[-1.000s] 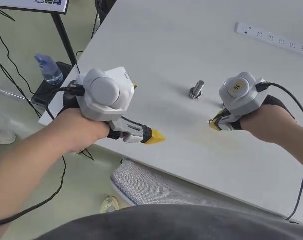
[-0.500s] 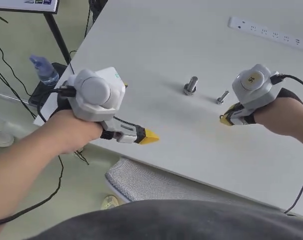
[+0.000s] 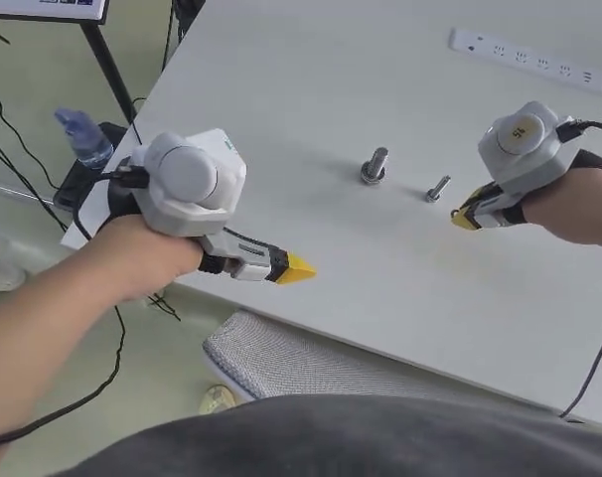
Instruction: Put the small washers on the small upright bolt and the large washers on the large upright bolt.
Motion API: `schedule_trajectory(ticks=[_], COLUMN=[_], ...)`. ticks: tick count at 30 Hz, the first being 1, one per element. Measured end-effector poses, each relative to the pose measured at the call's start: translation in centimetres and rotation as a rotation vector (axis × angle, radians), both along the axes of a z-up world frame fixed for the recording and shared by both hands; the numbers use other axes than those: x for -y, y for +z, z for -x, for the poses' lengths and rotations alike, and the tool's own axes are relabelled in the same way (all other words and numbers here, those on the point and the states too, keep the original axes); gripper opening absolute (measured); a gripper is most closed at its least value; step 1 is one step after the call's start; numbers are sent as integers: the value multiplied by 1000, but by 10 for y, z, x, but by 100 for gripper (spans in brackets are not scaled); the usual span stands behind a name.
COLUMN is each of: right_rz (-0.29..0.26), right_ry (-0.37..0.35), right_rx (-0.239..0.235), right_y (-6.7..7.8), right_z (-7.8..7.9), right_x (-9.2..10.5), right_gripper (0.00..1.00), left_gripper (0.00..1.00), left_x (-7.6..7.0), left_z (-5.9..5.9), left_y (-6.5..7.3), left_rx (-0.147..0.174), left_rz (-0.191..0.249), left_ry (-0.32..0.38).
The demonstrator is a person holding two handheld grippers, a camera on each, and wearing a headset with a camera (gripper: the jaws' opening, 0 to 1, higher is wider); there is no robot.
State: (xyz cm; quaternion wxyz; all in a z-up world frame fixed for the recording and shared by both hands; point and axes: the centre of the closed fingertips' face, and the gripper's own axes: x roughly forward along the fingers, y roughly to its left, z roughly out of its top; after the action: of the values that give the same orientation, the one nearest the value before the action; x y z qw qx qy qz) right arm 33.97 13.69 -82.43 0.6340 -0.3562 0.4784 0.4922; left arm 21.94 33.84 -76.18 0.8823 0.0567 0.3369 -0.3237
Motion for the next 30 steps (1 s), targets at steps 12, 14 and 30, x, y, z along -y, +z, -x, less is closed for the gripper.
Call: schedule_trajectory(ticks=[12, 14, 30], right_rz=[-16, -19, -17], right_ry=[-2, 0, 28], right_rx=[26, 35, 59], right_y=[14, 16, 15], right_z=[-19, -22, -40], right_x=[-11, -13, -24], right_gripper=[12, 12, 13], left_gripper=[100, 99, 98], left_x=[-1, -1, -3], left_z=[3, 2, -1], left_y=[-2, -1, -2], left_rx=[-8, -6, -6], left_rz=[-2, -3, 0], left_ry=[-11, -11, -14])
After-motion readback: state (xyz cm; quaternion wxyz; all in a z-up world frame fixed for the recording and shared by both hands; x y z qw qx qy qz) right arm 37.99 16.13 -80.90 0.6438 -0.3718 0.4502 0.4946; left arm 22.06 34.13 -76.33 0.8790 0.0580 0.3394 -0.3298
